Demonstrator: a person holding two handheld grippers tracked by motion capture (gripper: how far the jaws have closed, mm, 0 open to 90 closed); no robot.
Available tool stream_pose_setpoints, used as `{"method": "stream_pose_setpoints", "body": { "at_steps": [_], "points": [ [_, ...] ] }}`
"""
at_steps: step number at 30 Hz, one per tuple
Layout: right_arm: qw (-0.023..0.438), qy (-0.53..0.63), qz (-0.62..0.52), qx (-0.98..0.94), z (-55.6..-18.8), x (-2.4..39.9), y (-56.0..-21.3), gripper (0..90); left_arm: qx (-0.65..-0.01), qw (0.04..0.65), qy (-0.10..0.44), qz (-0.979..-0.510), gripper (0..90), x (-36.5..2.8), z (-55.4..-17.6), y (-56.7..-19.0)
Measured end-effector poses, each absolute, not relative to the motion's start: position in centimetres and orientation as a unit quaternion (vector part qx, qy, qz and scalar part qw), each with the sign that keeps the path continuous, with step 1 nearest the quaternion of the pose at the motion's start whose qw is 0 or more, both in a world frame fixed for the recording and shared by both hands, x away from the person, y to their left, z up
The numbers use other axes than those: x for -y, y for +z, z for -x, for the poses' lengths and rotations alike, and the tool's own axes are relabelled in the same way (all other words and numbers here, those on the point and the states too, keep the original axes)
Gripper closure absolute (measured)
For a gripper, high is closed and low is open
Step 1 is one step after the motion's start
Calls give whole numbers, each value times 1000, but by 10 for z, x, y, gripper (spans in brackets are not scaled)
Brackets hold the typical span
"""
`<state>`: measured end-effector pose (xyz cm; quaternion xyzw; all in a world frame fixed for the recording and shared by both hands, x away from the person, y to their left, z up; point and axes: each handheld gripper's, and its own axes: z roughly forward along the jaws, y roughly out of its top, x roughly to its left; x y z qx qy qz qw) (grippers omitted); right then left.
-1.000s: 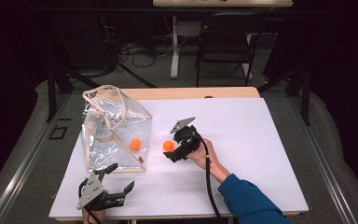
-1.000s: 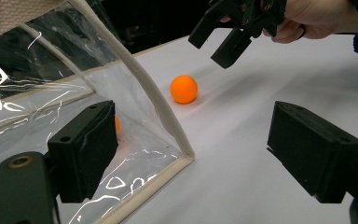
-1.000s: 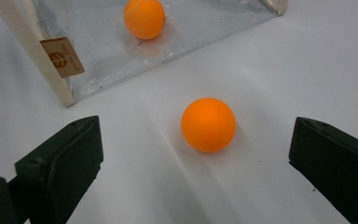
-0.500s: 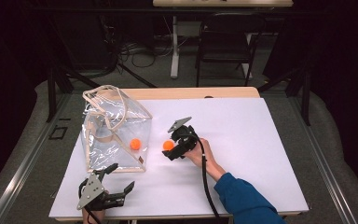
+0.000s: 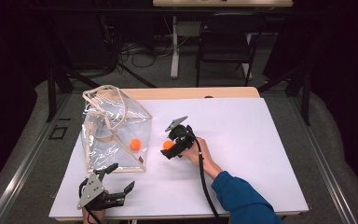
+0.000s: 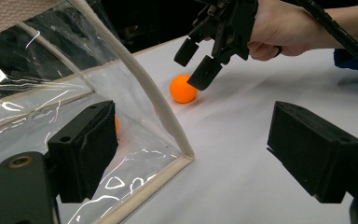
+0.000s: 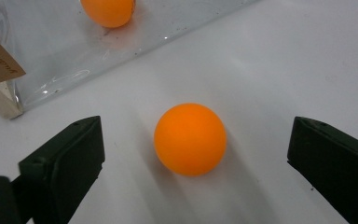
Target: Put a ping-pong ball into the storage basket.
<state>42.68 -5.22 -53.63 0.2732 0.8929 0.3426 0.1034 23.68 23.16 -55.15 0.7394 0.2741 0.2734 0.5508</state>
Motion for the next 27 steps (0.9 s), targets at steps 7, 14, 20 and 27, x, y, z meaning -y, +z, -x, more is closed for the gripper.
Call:
{"method": "stream_pose_setpoints", "body": {
  "at_steps": [7,14,20,27],
  "points": [
    [98,336,-275,-895,-427,50,-539,159,-274,552,272,-739,158,-231,-237,-552],
    [106,325,-272,-899,-427,48,-541,328,-274,551,272,-739,158,-231,-236,-551],
    [114,318,-272,-901,-427,46,-541,426,-273,552,274,-739,158,-232,-236,-551],
    [112,314,-276,-902,-428,45,-543,501,-272,550,271,-742,158,-231,-236,-551]
  ]
}}
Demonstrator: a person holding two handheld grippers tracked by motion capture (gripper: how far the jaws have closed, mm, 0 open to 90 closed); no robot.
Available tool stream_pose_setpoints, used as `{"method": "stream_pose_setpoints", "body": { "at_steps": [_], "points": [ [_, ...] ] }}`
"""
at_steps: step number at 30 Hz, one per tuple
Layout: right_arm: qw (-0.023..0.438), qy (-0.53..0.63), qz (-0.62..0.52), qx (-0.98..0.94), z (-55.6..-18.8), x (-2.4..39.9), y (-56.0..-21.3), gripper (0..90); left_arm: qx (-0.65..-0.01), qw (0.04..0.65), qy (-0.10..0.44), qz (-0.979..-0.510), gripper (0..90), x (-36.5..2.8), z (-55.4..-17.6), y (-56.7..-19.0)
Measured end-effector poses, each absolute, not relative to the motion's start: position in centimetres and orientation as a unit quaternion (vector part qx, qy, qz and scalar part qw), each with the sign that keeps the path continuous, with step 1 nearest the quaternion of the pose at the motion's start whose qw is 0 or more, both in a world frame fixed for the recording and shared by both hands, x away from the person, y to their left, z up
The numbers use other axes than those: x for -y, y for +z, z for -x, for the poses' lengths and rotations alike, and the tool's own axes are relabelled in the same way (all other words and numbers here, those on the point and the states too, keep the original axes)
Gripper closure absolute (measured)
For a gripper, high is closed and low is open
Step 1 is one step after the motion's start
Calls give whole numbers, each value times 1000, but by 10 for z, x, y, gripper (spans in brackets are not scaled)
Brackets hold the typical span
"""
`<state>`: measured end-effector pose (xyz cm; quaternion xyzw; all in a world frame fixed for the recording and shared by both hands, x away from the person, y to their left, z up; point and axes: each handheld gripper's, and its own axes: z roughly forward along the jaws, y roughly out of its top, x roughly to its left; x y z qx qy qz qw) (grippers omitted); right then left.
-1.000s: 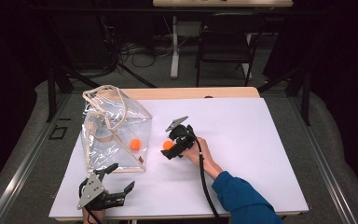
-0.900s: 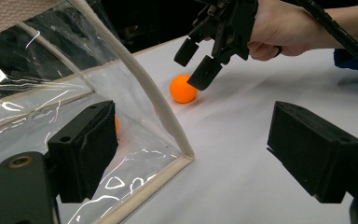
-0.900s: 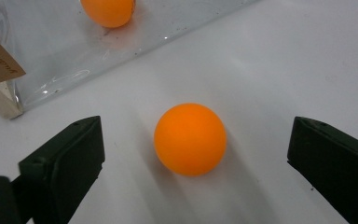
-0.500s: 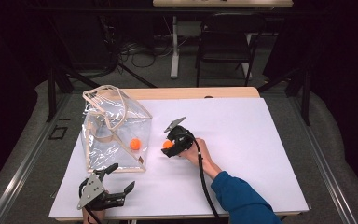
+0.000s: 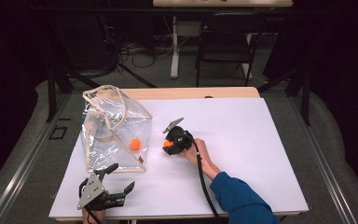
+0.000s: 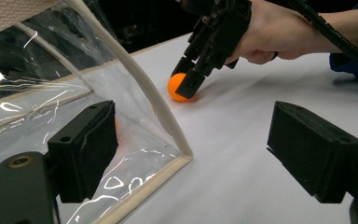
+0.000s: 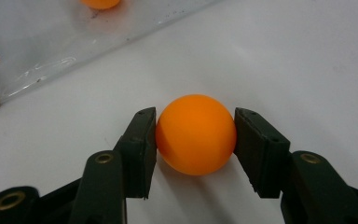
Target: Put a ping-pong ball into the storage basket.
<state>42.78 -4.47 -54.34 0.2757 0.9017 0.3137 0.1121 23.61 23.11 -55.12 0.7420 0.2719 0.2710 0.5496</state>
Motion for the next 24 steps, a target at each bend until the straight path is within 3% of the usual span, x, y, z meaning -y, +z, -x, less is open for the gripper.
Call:
{"method": "stream_pose_setpoints", "body": {
  "at_steps": [24],
  "points": [
    [110,326,-275,-898,-426,48,-540,507,-269,548,272,-744,158,-231,-236,-551]
  ]
}}
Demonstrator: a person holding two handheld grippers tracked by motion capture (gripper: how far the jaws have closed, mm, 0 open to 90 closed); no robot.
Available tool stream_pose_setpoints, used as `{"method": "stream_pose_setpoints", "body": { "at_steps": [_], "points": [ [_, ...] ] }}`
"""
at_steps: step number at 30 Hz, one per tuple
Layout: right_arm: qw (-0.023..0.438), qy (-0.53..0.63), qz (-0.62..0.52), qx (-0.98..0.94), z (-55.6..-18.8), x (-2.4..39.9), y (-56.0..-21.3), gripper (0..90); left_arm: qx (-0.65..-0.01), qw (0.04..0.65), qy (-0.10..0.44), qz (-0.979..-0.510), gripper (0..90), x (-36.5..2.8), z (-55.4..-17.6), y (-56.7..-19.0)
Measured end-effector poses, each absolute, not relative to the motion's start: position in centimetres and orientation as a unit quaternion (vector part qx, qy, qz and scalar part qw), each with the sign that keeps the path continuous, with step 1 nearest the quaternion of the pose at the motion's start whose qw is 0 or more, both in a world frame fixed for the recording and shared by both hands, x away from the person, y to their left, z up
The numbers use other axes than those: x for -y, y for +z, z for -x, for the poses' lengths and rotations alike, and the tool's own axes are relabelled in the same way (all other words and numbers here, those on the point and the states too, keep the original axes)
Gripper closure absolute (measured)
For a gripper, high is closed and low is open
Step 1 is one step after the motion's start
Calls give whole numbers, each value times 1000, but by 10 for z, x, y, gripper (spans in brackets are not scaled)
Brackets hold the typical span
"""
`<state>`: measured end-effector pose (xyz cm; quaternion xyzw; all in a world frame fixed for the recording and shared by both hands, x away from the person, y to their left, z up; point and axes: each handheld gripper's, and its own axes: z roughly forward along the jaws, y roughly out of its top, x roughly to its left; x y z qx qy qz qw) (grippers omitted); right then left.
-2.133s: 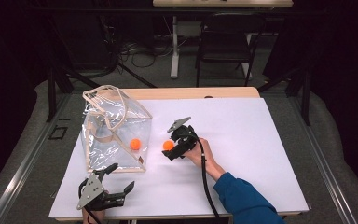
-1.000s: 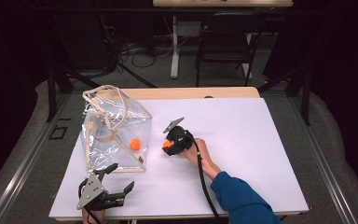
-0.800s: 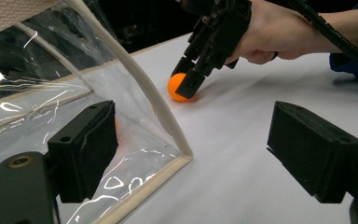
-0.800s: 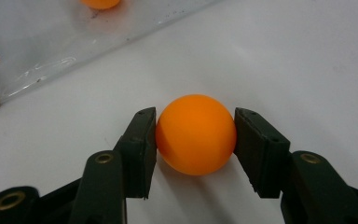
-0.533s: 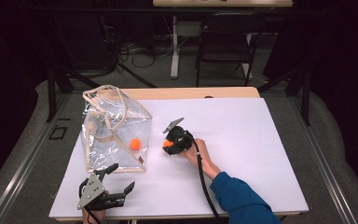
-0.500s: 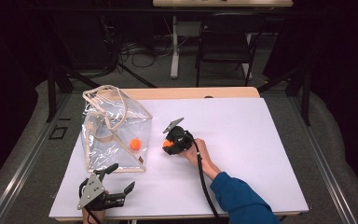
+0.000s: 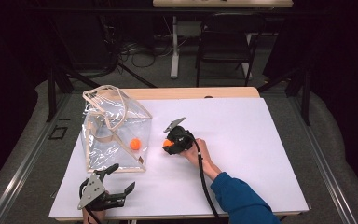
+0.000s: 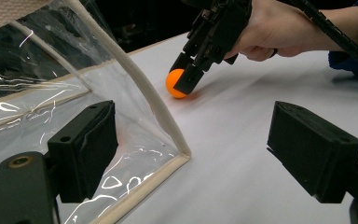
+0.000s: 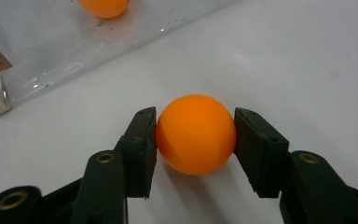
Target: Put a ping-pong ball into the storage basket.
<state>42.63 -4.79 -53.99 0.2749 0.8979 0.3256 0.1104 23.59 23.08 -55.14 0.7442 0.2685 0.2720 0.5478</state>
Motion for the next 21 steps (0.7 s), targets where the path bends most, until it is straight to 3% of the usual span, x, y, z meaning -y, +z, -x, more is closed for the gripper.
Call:
{"method": "stream_pose_setpoints", "body": {
  "at_steps": [21],
  "points": [
    [114,344,-279,-889,-424,57,-533,507,-267,551,272,-742,158,-232,-235,-551]
  ]
}}
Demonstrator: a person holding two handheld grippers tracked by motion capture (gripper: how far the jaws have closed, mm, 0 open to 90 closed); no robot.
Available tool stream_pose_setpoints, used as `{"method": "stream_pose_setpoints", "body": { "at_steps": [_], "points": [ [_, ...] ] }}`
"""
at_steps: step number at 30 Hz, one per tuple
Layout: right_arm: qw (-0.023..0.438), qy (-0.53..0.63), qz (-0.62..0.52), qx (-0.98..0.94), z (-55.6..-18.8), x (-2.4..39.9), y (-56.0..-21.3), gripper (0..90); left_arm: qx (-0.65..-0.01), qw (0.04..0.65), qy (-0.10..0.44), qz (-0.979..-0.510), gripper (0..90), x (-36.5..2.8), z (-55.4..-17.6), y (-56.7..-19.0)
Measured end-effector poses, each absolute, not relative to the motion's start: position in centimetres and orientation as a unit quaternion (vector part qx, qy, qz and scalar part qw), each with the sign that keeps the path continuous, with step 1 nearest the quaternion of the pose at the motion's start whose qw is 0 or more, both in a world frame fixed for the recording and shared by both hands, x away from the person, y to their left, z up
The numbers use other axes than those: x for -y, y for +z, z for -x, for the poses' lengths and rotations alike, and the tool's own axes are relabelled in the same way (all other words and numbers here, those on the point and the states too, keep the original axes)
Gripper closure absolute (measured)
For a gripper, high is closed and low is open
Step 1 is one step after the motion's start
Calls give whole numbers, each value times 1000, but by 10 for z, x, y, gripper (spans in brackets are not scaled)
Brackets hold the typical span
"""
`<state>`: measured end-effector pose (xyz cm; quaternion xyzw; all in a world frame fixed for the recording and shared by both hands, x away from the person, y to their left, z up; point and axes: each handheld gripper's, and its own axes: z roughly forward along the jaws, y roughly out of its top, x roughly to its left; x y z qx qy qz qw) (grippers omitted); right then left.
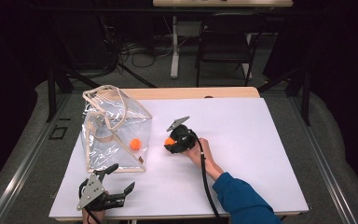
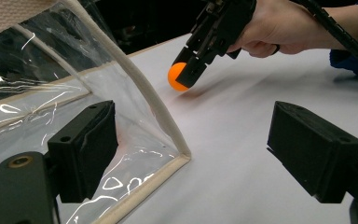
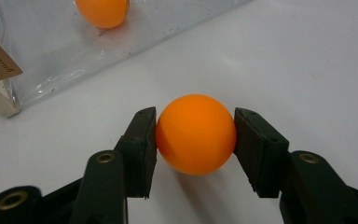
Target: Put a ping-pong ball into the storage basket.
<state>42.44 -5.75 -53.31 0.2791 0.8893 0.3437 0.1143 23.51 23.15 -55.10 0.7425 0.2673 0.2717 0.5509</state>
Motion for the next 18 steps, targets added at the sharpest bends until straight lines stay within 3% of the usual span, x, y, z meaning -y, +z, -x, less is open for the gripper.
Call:
{"method": "stream_pose_setpoints", "body": {
  "at_steps": [18],
  "points": [
    [129,358,-266,-886,-417,59,-514,507,-267,550,272,-743,158,-232,-235,-551]
  ]
}}
